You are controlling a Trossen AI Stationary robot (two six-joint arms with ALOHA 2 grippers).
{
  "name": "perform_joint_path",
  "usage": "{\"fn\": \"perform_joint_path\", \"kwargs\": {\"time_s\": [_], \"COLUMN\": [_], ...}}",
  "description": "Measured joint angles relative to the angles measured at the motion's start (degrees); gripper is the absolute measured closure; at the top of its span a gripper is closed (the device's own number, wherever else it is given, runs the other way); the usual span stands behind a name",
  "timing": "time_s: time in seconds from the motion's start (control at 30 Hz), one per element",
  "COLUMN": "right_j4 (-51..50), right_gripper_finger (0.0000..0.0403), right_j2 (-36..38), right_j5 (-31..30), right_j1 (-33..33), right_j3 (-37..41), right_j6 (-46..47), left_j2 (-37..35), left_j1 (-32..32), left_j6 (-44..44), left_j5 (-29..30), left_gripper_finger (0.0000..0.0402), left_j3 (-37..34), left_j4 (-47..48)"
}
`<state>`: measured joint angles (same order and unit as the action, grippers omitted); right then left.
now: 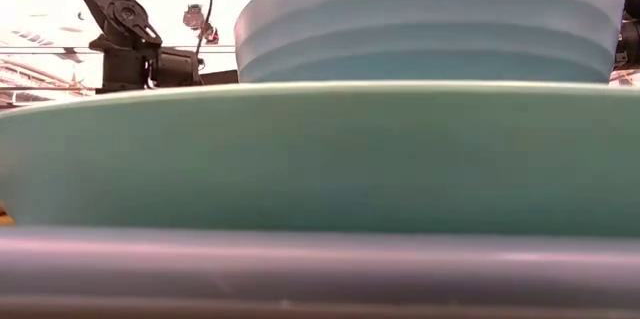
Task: Set up tray
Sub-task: Put the brown knife to the right of the orange spoon on the yellow napkin
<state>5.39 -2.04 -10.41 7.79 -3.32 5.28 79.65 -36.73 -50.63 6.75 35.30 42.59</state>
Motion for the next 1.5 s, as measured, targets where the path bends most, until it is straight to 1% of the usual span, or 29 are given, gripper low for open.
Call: {"fn": "perform_joint_path", "kwargs": {"time_s": [0.13,0.6,0.77,1.03,1.1,1.23,1.5], "right_j4": [0.00,0.00,0.00,0.00,0.00,0.00,0.00], "right_gripper_finger": [0.0358,0.0358,0.0358,0.0358,0.0358,0.0358,0.0358], "right_j2": [0.00,0.00,0.00,0.00,0.00,0.00,0.00], "right_j5": [0.00,0.00,0.00,0.00,0.00,0.00,0.00], "right_j1": [-0.01,-0.02,-0.02,0.00,-0.02,0.00,-0.02], "right_j3": [-0.01,0.01,-0.01,0.01,-0.01,0.00,0.01], "right_j6": [0.01,0.01,0.00,0.00,0.02,0.01,0.02], "left_j2": [0.31,-0.06,-0.06,-0.11,-0.11,-0.11,-0.13], "left_j1": [0.05,-0.02,-0.01,0.00,-0.03,-0.03,-0.06], "left_j6": [0.11,2.75,2.99,3.86,4.42,4.32,4.45], "left_j5": [1.33,0.32,2.08,0.12,0.63,3.48,3.65], "left_gripper_finger": [0.0266,0.0266,0.0266,0.0266,0.0266,0.0266,0.0266], "left_j3": [0.14,2.65,2.70,2.74,2.74,2.74,2.76], "left_j4": [-0.02,1.81,4.40,4.91,5.67,7.51,7.26]}}
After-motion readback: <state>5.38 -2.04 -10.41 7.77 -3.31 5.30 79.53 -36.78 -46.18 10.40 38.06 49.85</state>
